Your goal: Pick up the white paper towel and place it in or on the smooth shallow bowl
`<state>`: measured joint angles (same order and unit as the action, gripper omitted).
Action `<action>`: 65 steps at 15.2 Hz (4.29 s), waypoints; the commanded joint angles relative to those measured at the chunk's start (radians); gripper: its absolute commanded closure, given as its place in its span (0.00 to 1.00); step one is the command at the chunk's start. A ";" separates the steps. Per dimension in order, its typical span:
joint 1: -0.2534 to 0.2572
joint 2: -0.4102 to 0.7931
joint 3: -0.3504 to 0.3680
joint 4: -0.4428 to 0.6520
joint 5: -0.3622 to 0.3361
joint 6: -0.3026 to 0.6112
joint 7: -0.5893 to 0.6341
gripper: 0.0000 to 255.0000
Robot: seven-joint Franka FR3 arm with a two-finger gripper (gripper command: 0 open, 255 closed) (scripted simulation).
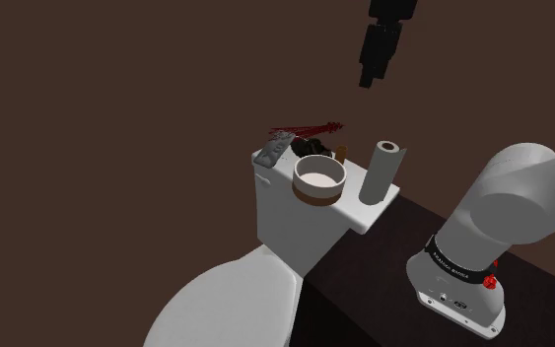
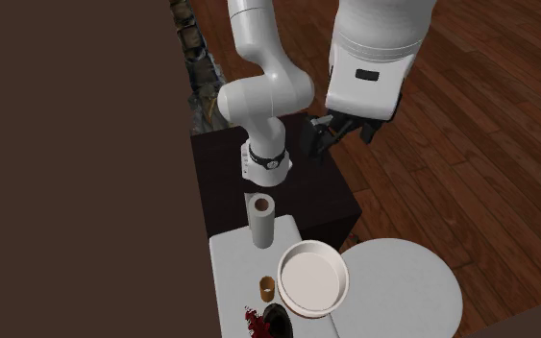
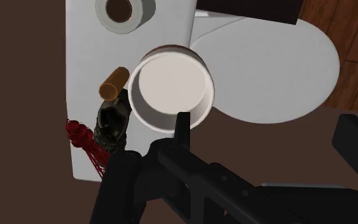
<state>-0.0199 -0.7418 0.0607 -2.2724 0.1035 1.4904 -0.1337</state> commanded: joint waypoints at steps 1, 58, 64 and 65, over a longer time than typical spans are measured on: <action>0.000 0.000 0.000 0.000 0.000 0.000 0.000 0.00; -0.158 -0.117 -0.177 -0.459 -0.183 0.387 -0.149 1.00; -0.155 -0.124 -0.171 -0.381 -0.177 0.303 -0.149 1.00; -0.155 -0.124 -0.170 -0.368 -0.176 0.290 -0.149 1.00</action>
<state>-0.1755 -0.8690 -0.1098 -2.6542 -0.0732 1.7914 -0.2822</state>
